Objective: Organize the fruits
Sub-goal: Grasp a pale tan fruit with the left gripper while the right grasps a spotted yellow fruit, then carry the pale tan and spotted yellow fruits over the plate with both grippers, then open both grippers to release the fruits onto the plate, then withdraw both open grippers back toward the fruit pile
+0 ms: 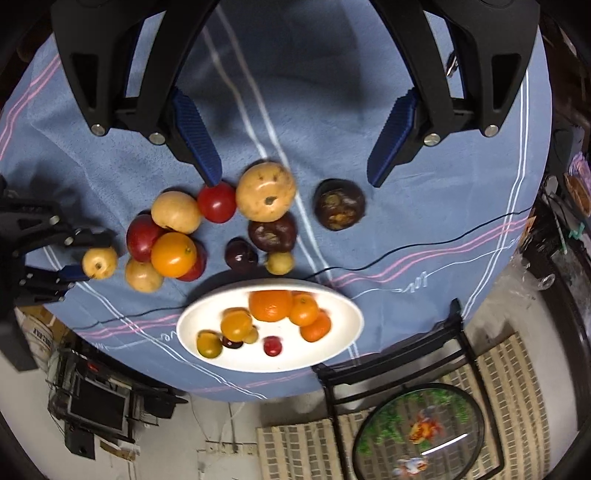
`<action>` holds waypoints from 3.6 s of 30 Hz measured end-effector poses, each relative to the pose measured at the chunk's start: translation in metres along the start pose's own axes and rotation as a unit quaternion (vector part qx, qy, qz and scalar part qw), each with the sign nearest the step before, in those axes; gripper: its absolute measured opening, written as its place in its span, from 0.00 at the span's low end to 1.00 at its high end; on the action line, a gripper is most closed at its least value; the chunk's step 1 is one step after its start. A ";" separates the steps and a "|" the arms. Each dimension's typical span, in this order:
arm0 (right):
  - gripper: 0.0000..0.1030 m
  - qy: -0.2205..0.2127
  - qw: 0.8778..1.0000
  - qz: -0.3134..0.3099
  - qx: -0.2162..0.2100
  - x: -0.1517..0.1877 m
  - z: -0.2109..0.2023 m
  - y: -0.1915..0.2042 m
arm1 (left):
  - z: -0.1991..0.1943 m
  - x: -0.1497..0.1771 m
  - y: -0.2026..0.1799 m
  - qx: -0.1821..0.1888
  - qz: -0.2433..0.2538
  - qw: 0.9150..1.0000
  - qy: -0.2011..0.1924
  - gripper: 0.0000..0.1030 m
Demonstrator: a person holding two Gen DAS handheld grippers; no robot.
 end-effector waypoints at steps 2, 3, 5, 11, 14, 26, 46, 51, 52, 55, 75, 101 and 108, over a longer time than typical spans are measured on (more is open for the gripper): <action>0.37 -0.002 1.000 0.012 -0.011 0.003 -0.004 -0.003 | 0.008 0.000 -0.007 0.003 0.010 1.000 0.004 0.79; 0.37 -0.002 1.000 0.014 -0.010 0.004 -0.004 -0.004 | 0.010 0.001 -0.009 0.004 0.014 1.000 0.005 0.78; 0.37 0.002 1.000 0.015 -0.012 0.007 -0.004 -0.004 | 0.017 0.001 -0.012 0.006 0.022 1.000 0.008 0.73; 0.37 0.005 0.999 0.032 -0.023 0.011 0.001 -0.009 | 0.034 -0.006 -0.014 0.019 0.034 0.999 0.008 0.69; 0.37 0.004 0.999 0.036 -0.027 0.010 0.001 -0.011 | 0.037 -0.010 -0.016 0.051 0.030 0.998 0.008 0.55; 0.37 0.009 0.998 0.045 -0.037 0.012 0.003 -0.013 | 0.039 0.007 -0.019 0.092 0.055 0.994 0.030 0.48; 0.37 -0.011 0.998 0.043 -0.035 0.014 -0.013 -0.002 | 0.018 -0.002 -0.005 0.070 -0.002 0.997 0.014 0.43; 0.37 -0.035 0.998 0.039 -0.031 0.002 -0.031 0.003 | -0.011 -0.019 0.004 0.063 -0.015 0.998 -0.016 0.43; 0.37 -0.043 0.998 0.036 -0.029 -0.004 -0.036 0.003 | -0.017 -0.025 0.004 0.063 -0.018 0.998 -0.024 0.43; 0.37 -0.063 0.997 0.026 -0.026 -0.021 -0.050 0.006 | -0.027 -0.044 0.004 0.063 -0.024 0.997 -0.041 0.43; 0.37 -0.117 0.992 0.046 -0.023 -0.164 -0.016 -0.059 | 0.047 -0.159 -0.007 0.018 -0.024 0.999 -0.030 0.43; 0.70 -0.091 0.993 0.078 -0.016 -0.176 0.001 -0.078 | 0.076 -0.162 0.000 -0.013 -0.027 1.000 0.009 0.64; 0.70 -0.098 0.994 0.035 -0.036 -0.104 -0.053 -0.027 | 0.020 -0.118 0.024 -0.011 -0.035 0.999 -0.008 0.66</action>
Point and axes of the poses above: each gripper's, at about its wrist camera, not at the fingertips, and z roughly the way its jaws point, y to its left, x to its underside, the point moved 8 cm from there along z, roughly the way its jaws point, and after that the axes turned 15 degrees about -x, right-handed, at the moved point
